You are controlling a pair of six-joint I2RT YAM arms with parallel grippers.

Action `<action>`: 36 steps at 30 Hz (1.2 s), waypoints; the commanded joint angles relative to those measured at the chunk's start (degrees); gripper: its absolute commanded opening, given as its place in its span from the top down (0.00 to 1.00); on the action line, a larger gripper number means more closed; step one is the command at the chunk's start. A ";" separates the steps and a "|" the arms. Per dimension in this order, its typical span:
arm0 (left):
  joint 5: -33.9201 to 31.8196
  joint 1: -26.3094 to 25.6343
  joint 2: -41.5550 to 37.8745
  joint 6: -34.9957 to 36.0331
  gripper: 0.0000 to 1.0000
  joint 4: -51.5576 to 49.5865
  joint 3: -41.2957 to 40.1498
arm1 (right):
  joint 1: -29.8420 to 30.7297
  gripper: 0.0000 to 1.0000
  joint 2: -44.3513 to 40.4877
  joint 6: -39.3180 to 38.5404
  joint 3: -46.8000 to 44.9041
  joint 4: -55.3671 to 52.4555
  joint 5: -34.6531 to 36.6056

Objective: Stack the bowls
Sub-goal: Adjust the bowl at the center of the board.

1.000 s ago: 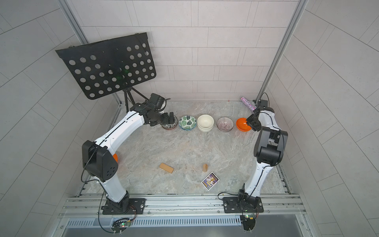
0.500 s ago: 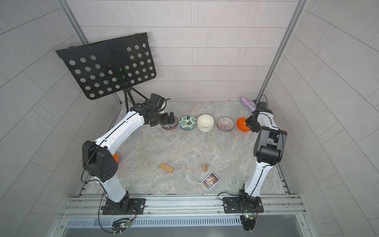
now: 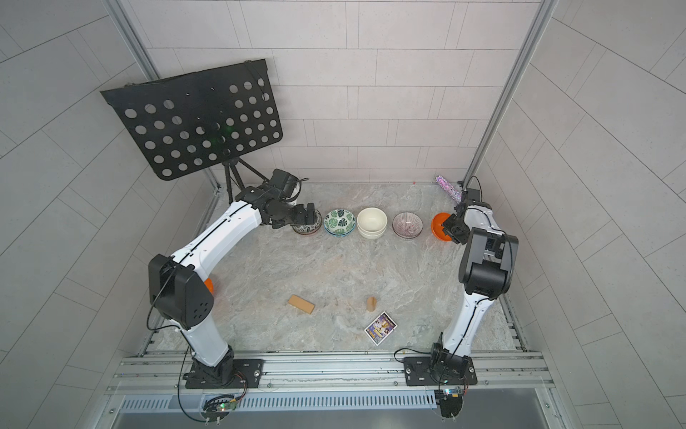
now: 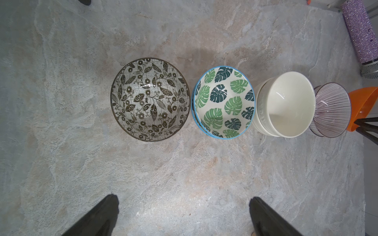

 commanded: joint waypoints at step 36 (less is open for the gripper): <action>0.89 0.37 1.57 0.05 0.00 0.03 1.76 | 0.68 0.93 -0.20 -0.95 0.80 2.09 1.39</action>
